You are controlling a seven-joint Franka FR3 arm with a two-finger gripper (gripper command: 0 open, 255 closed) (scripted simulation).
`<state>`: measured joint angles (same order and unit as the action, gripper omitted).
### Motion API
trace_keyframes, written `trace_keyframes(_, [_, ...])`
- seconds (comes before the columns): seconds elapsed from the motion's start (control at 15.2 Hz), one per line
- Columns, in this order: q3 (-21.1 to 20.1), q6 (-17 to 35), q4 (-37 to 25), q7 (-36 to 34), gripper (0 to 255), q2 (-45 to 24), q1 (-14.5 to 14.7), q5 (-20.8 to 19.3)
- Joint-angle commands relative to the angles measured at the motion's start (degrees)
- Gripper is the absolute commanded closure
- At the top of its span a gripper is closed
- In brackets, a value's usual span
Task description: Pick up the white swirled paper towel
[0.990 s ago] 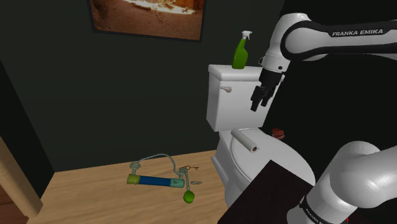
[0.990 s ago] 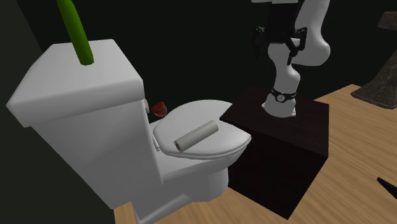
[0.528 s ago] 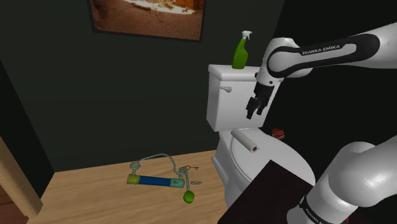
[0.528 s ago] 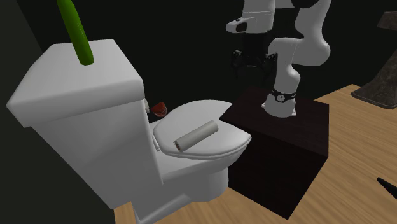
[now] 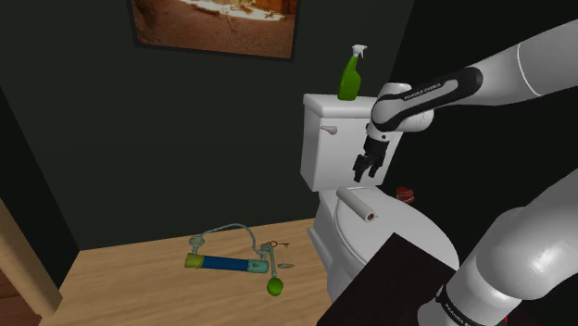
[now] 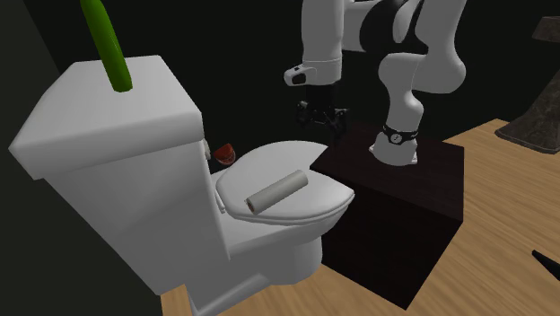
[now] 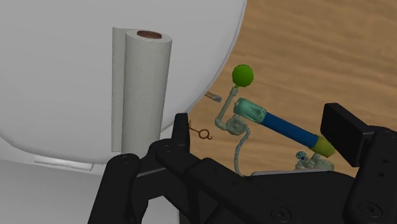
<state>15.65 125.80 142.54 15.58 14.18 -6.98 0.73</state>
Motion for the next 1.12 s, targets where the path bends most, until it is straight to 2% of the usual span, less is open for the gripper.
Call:
trace_keyframes(0.0, [1.3, 2.9, -0.9, 1.8, 0, -4.3, -0.2, 1.2])
trace_keyframes(0.4, [4.2, 9.2, -5.8, 8.9, 0, -17.7, -1.6, 7.5])
trace_keyframes(0.79, [3.9, 12.7, -13.2, 16.3, 0, -31.6, -5.5, 15.4])
trace_keyframes(1.06, [3.1, 14.7, -13.8, 17.6, 0, -34.3, -6.3, 17.1])
